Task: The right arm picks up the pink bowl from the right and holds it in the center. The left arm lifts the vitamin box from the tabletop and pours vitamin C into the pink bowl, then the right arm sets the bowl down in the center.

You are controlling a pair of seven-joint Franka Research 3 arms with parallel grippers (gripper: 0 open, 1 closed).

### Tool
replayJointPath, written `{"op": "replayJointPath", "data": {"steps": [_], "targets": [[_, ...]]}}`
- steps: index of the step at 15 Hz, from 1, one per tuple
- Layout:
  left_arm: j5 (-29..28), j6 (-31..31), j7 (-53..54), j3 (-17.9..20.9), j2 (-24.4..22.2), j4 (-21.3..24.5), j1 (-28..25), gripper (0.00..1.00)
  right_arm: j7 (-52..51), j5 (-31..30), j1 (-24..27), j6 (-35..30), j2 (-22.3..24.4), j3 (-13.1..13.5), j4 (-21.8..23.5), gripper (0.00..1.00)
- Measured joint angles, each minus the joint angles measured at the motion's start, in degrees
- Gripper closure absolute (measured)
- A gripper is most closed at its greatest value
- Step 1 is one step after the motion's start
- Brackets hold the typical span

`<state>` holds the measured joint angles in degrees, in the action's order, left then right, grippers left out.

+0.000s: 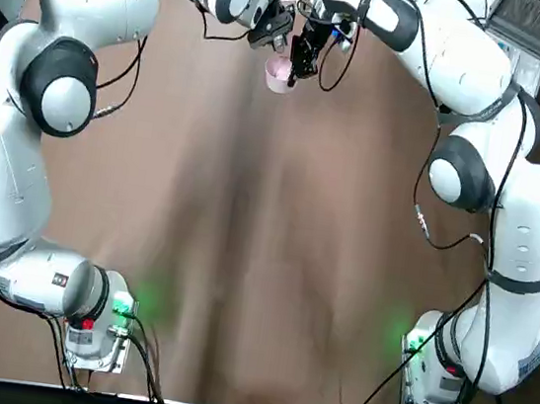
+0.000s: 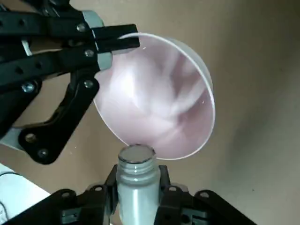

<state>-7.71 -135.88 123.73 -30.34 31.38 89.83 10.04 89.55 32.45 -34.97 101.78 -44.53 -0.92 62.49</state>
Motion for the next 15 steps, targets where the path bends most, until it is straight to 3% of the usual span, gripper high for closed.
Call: {"op": "replayJointPath", "data": {"steps": [15], "targets": [[-12.6,-7.1,0.0,0.0,-4.7,7.7,0.5,0.64,-0.3,0.0,0.0,0.0,0.0,0.0,0.0,0.98]]}}
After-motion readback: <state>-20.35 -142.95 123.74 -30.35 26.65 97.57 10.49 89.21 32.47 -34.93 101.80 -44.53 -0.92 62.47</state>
